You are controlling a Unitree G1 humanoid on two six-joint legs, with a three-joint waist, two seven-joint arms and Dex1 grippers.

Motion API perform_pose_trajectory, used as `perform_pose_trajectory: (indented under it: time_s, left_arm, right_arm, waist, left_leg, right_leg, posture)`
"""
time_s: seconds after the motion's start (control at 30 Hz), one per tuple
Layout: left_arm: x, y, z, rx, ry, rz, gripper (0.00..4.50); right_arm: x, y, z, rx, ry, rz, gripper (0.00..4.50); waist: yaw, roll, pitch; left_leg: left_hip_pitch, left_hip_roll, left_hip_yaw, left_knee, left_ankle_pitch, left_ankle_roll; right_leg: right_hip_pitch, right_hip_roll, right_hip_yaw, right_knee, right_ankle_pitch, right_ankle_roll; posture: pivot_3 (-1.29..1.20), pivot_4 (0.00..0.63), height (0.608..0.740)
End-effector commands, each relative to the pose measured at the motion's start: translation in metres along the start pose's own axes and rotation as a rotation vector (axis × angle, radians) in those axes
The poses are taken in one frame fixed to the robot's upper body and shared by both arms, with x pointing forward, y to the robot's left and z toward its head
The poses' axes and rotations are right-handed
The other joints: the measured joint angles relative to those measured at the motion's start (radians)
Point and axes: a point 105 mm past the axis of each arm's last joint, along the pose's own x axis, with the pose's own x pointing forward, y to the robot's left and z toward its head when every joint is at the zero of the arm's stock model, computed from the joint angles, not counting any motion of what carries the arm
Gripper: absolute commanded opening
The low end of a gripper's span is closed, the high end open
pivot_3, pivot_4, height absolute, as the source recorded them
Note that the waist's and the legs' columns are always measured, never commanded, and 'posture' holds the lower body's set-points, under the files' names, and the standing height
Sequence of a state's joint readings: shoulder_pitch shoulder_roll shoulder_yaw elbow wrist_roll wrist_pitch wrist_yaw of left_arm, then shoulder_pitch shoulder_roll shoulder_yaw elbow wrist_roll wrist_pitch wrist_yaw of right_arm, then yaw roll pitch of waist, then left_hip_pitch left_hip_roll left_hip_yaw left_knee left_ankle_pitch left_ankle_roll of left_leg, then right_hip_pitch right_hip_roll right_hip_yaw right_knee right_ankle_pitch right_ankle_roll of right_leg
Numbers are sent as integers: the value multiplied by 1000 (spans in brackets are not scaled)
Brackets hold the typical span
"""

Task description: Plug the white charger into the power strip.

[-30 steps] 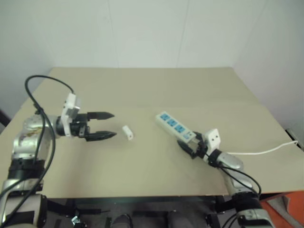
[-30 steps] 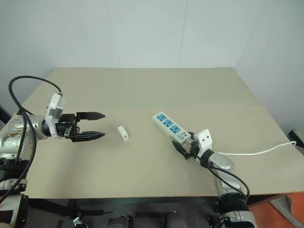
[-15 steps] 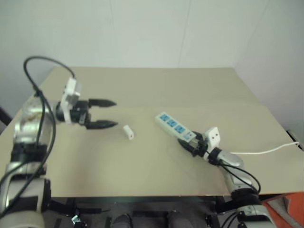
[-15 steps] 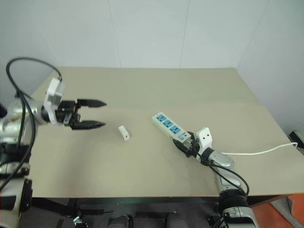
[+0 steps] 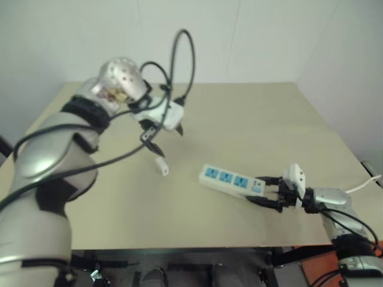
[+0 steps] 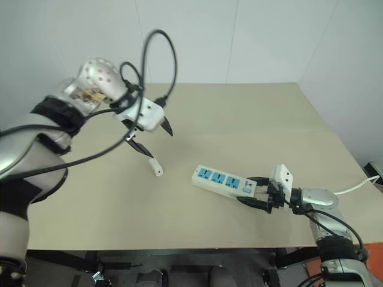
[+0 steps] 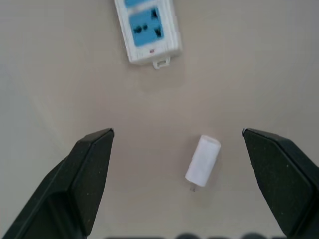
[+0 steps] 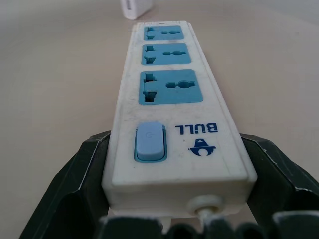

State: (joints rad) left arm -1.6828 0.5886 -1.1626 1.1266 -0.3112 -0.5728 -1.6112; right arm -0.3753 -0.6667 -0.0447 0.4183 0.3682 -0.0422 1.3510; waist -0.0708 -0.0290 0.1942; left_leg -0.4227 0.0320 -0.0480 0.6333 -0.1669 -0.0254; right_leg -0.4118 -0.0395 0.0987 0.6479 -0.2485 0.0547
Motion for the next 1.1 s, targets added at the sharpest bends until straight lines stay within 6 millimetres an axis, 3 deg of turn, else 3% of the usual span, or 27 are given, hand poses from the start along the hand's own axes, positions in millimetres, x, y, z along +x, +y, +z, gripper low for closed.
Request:
perform_pose_trajectory:
  time_s: [0.03, 0.23, 0.43, 0.77, 1.1]
  left_arm:
    - [-4, 3, 1, 113, 120, -68, 4500]
    - [16, -1, 3, 253, 208, -216, 4500]
    - [38, -7, 6, 332, 184, -283, 4500]
    - [63, -21, 1, 358, 183, -373, 4500]
    - [73, -26, -6, 342, 233, -424, 4500]
  right_arm:
    - [6, 13, 15, -41, -22, 109, 3430]
    - [24, 31, 14, -28, -7, 173, 3430]
    - [39, 39, 12, -28, -1, 162, 3430]
    - [48, 45, 4, -24, 24, 142, 3430]
    - [49, 46, 4, -19, 26, 124, 3430]
  waist:
    - [0, 0, 0]
    - [5, 0, 1]
    - [4, 0, 1]
    - [3, 0, 1]
    - [2, 0, 1]
  left_leg:
    - [-1, 0, 0, 0, 0, 0]
    - [-9, 0, 0, 2, 0, 0]
    - [-10, -1, 0, 6, 0, 0]
    - [-8, -1, 0, 7, 0, 0]
    - [-8, -1, -1, 7, 0, 0]
  right_leg:
    - [-1, 0, 0, 0, 0, 0]
    - [-10, 0, 1, 3, 1, 0]
    - [-10, 0, 1, 5, 1, 1]
    - [-10, 0, 2, 9, 0, 0]
    - [-9, 0, 2, 9, 0, 0]
  posture:
    - [0, 150, 740]
    - [0, 150, 740]
    - [0, 150, 740]
    - [0, 150, 740]
    - [0, 150, 740]
